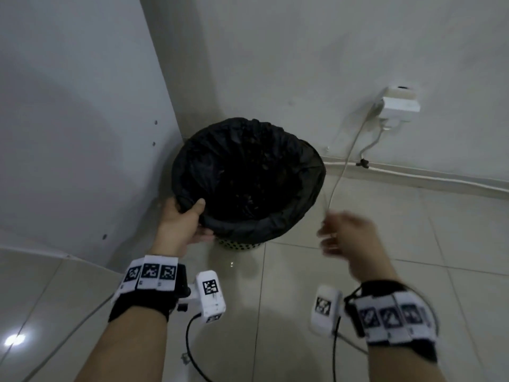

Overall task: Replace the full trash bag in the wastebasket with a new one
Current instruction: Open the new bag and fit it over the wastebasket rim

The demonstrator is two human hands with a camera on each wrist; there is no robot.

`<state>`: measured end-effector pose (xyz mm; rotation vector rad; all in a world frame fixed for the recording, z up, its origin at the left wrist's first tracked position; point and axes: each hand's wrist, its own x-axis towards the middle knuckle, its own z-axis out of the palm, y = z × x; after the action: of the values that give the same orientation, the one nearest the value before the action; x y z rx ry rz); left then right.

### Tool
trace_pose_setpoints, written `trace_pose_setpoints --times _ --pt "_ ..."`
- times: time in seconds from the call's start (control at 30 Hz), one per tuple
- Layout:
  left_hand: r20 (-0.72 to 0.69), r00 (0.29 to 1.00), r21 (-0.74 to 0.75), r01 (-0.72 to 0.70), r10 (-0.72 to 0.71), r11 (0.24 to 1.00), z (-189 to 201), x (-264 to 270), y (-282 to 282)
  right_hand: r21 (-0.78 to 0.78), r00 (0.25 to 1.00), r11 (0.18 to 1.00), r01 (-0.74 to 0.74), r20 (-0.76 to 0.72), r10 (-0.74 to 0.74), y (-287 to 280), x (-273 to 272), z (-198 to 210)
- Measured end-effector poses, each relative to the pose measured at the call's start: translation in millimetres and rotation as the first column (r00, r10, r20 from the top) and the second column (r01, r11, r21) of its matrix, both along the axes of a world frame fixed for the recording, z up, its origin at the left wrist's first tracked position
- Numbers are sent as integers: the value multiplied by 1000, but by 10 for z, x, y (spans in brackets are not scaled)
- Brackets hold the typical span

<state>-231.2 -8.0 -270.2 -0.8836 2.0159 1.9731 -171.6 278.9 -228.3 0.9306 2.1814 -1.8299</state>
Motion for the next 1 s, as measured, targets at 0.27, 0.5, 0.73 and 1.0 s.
trace_pose_setpoints --times 0.27,0.5,0.73,1.0 --pt "-77 996 71 -33 38 997 -117 39 67 -714 991 692 109 20 -136 -955 173 -804" --pt "-190 976 105 -84 103 991 -155 -32 -102 -845 947 475 248 108 -303 -1121 -54 -941" --pt "-108 985 31 -131 133 991 -167 153 16 -507 927 842 185 -195 -321 -1045 -26 -897" --pt "17 999 433 22 -32 901 -300 556 710 -594 977 792 -140 -211 14 -737 -54 -957"
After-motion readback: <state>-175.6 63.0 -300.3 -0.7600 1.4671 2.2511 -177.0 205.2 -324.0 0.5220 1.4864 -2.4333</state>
